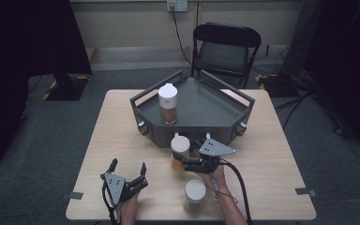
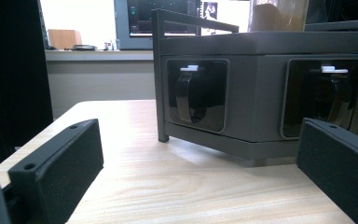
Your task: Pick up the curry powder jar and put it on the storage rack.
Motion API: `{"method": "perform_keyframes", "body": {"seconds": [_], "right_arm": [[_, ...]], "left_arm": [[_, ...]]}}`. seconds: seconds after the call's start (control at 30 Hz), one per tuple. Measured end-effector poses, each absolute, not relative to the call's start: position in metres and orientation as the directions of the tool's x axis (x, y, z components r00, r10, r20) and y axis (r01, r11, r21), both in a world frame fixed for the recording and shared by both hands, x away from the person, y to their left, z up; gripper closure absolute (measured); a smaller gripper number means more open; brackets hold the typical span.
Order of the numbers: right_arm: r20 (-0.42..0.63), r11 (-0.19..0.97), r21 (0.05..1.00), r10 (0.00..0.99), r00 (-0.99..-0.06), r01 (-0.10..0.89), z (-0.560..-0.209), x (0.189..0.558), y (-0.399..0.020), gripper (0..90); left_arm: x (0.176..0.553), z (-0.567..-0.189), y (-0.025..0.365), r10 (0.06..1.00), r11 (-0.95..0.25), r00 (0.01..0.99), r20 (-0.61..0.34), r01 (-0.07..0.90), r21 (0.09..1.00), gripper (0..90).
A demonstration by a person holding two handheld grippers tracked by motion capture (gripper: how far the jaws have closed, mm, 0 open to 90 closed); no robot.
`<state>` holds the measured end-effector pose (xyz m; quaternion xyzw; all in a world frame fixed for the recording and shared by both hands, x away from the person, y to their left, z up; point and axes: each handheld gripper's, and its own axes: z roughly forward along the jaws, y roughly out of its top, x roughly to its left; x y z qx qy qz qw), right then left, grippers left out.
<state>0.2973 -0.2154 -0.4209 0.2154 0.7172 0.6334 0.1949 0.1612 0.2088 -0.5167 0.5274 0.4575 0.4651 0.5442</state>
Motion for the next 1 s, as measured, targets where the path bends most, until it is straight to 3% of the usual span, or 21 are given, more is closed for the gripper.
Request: {"method": "perform_keyframes", "body": {"seconds": [1.0], "right_arm": [[0.018, 0.076, 0.994, 0.617, -0.787, 0.082, -0.401, 0.288, -0.216, 33.4]], "left_arm": [[0.161, -0.517, 0.209, 0.989, 0.011, 0.148, -0.007, -0.024, 1.0, 0.3]]}}
